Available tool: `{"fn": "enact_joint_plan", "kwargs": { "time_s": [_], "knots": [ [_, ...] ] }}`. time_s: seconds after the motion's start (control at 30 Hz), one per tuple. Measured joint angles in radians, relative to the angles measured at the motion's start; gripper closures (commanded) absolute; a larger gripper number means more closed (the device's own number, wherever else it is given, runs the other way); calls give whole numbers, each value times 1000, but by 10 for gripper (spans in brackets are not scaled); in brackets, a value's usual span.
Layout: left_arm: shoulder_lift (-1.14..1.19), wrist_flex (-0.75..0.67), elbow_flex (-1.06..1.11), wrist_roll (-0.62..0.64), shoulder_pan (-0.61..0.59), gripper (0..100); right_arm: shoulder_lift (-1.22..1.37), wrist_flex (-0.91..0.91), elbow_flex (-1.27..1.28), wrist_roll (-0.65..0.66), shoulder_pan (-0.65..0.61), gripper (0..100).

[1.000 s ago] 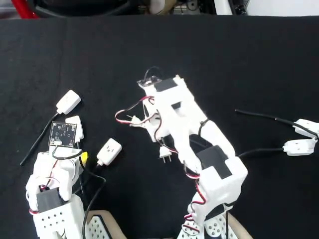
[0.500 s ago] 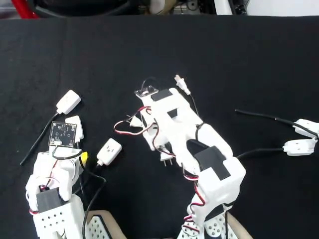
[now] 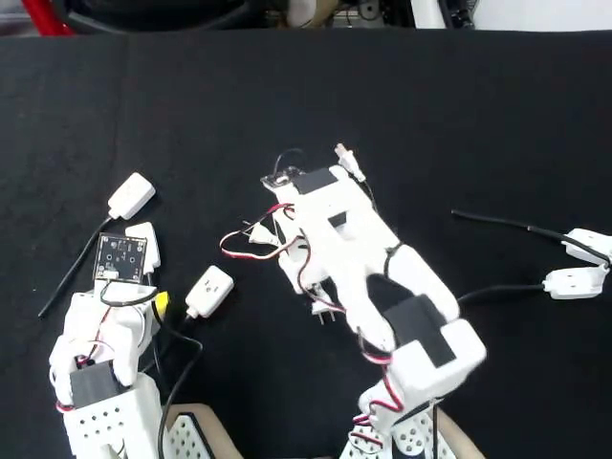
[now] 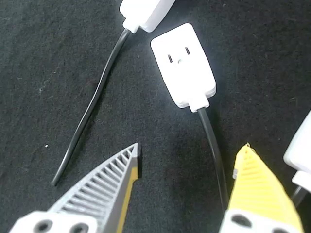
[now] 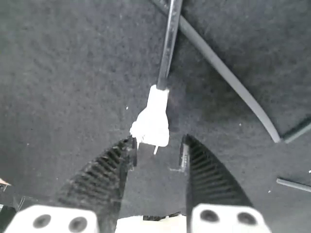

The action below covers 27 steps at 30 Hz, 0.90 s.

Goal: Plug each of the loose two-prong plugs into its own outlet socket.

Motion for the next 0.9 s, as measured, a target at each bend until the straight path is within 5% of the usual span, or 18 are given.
{"fn": "enact_joint_plan", "kwargs": {
  "time_s": [0.7, 0.9],
  "knots": [
    [0, 0, 0, 0, 0, 694, 35, -140, 104, 51, 31, 910],
    [0, 0, 0, 0, 0, 694, 97, -143, 81, 54, -49, 910]
  ]
}}
